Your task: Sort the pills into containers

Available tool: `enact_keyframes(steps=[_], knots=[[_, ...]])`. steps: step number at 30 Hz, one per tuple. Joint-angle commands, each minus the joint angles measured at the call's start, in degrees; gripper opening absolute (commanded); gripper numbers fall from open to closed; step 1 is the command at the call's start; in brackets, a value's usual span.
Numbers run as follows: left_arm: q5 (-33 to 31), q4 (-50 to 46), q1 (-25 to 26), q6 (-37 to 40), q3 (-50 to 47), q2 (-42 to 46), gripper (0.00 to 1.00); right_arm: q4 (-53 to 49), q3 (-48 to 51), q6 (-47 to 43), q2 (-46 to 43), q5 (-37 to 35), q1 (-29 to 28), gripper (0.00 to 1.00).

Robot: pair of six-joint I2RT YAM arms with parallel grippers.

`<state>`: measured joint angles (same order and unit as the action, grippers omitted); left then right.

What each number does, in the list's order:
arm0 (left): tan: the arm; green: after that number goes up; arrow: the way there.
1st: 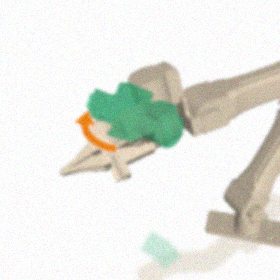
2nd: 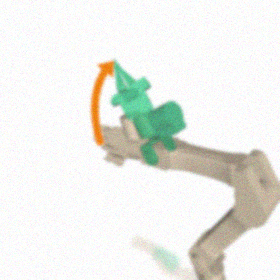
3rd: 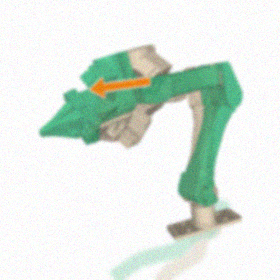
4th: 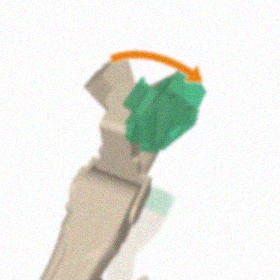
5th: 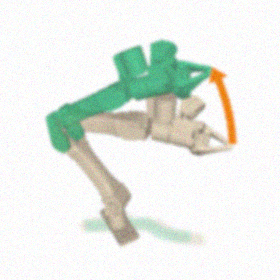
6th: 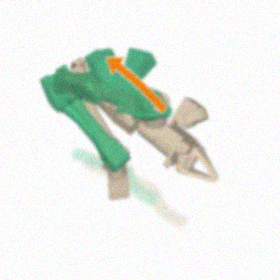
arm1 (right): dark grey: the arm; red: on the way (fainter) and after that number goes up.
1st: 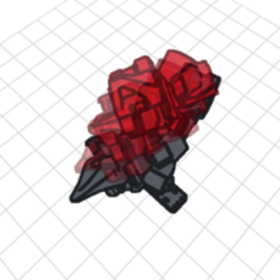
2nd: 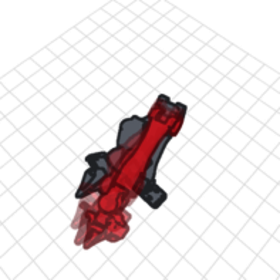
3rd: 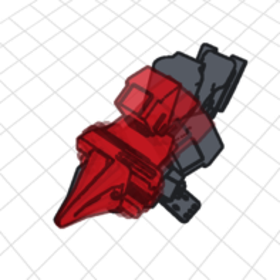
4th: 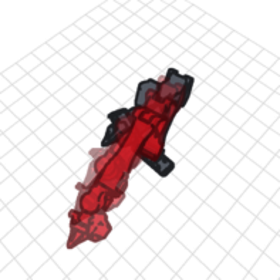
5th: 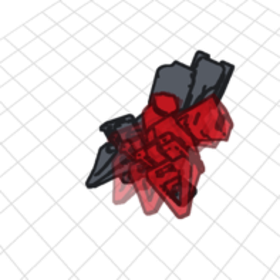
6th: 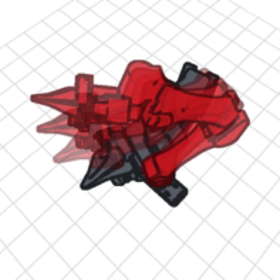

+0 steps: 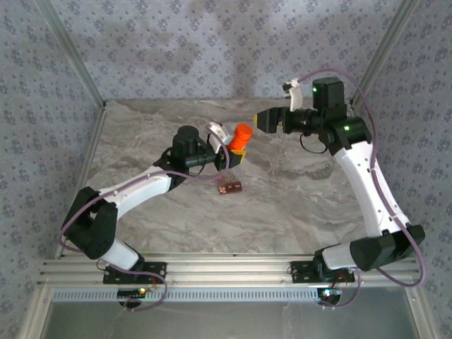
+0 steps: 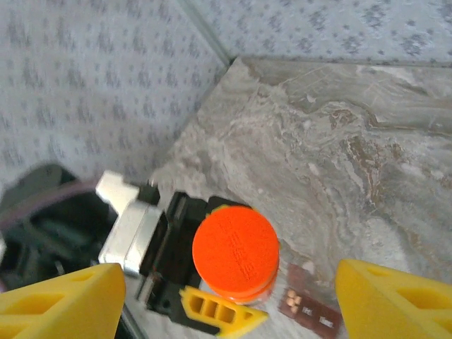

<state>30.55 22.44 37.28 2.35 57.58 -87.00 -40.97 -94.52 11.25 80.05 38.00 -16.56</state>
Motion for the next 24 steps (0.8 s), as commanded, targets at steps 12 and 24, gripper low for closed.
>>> enact_keyframes(steps=[12, 24], knots=[[6.81, -3.37, -0.62, 1.37, 4.9, 1.06, 0.0, -13.54, -11.71, -18.85, 12.75, 5.29, -2.75, 0.79], [6.81, -3.38, -0.61, 1.35, 4.83, 0.79, 0.0, -14.35, -11.5, -19.15, 14.5, 4.72, -3.94, 0.69]])
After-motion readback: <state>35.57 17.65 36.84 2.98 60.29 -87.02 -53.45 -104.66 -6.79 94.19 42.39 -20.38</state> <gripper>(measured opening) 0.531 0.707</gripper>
